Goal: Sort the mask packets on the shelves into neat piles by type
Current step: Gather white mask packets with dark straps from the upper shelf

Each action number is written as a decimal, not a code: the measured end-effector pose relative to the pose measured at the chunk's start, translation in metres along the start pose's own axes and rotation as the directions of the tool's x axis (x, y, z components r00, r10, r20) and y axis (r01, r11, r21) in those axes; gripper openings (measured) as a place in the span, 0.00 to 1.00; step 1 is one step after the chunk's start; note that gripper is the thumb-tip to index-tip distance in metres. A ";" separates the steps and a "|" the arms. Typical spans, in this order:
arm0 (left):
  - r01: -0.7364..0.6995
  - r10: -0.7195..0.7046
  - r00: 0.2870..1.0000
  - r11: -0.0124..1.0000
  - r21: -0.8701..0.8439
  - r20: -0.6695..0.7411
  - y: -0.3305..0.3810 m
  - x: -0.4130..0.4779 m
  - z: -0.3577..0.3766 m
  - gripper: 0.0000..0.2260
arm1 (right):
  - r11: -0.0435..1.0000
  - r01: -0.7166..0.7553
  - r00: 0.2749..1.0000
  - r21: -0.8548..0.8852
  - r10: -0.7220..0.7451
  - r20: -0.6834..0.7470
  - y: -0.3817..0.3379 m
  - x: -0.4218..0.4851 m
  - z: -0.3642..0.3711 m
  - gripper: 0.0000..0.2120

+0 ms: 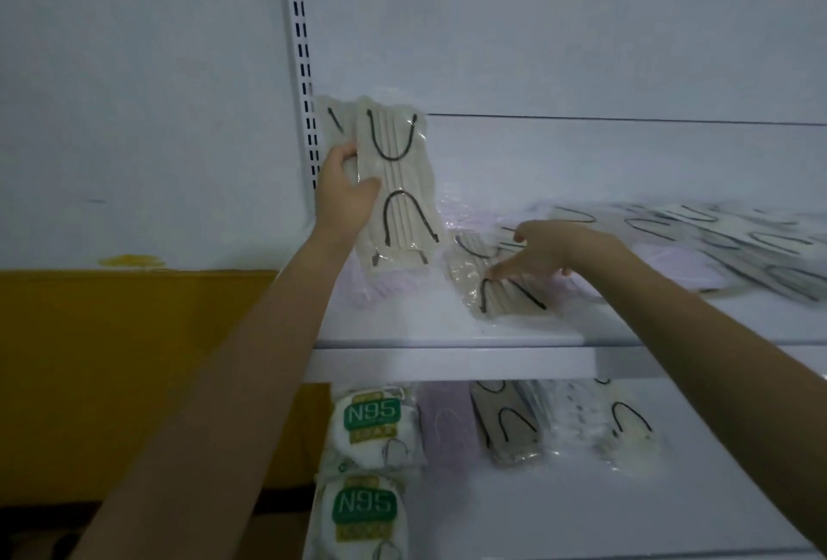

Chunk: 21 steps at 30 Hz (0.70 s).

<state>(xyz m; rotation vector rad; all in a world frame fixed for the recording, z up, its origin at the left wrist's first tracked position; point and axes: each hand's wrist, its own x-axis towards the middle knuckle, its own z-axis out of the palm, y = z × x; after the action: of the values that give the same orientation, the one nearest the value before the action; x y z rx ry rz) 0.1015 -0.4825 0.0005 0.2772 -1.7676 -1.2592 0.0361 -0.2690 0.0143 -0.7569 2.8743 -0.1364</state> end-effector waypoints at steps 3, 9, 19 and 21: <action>-0.001 0.001 1.000 1.000 0.003 0.003 -0.005 -0.013 0.001 0.19 | 0.994 0.067 0.998 0.085 -0.066 -0.018 -0.006 -0.005 0.003 0.39; 0.000 0.003 0.989 1.000 0.020 -0.149 -0.011 -0.012 -0.012 0.21 | 0.914 0.132 0.990 0.383 -0.100 -0.102 -0.008 -0.007 0.008 0.38; -0.055 0.057 0.989 0.998 0.016 -0.140 -0.010 -0.021 -0.011 0.30 | 0.767 0.222 0.951 0.602 -0.033 -0.308 0.057 0.028 -0.074 0.31; -0.047 0.051 0.992 0.998 0.037 -0.118 -0.008 -0.021 -0.011 0.30 | 0.858 0.156 0.972 0.489 -0.046 -0.229 0.070 0.048 -0.060 0.29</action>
<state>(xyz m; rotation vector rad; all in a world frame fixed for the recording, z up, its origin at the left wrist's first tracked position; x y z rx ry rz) 0.1197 -0.4798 -0.0167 0.3195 -1.6855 -1.1555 -0.0491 -0.2293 0.0577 -0.8172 2.7720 -0.9980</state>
